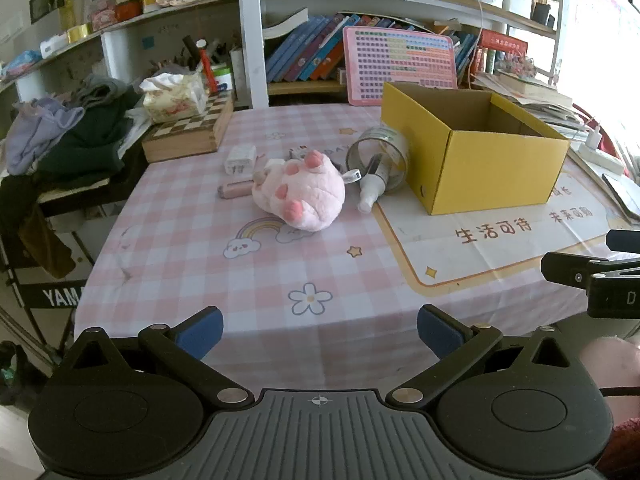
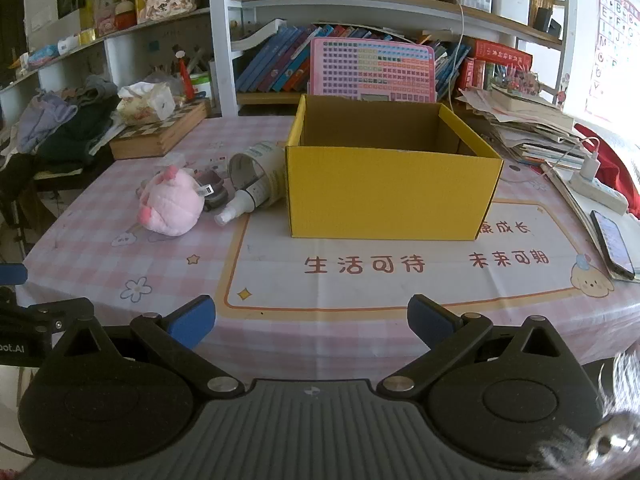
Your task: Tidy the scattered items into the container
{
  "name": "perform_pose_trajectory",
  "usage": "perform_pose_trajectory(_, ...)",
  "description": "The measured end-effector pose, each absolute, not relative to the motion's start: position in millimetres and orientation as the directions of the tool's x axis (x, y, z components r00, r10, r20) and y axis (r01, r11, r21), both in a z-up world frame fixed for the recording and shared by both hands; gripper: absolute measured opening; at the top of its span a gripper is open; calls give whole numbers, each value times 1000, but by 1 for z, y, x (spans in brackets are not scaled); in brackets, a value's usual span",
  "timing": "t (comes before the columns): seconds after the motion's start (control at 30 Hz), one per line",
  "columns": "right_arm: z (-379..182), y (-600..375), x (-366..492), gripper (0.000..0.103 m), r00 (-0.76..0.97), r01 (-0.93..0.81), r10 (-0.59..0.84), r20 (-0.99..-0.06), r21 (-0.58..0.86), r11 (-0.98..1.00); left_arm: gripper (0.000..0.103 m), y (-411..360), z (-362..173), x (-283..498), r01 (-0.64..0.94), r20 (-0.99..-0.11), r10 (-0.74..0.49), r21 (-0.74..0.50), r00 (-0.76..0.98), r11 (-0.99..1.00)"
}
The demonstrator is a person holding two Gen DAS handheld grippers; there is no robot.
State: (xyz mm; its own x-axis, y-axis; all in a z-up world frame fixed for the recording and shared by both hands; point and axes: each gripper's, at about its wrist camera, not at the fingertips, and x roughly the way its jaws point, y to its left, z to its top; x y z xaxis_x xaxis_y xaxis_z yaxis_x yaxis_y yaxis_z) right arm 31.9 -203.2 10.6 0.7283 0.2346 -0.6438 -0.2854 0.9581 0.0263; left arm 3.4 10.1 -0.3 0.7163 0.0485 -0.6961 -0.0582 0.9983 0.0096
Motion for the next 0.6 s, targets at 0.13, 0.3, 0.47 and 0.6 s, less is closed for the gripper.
perform_pose_trajectory(0.13, 10, -202, 31, 103, 731, -286, 232, -641, 21, 958, 103, 12, -2, 3, -60, -702, 45, 3, 710, 998)
perform_pose_trajectory(0.3, 10, -202, 32, 103, 727, -285, 229, -647, 19, 958, 103, 15, -3, 3, -66, -710, 41, -8, 703, 998)
perform_pose_trajectory(0.47, 8, -201, 32, 103, 724, -286, 227, -652, 16, 958, 103, 13, -3, 3, -60, -712, 38, -6, 701, 998)
perform_pose_trajectory(0.6, 7, -200, 32, 103, 720, -289, 228, -656, 15, 957, 103, 13, -4, 3, -56, -714, 36, -4, 699, 998)
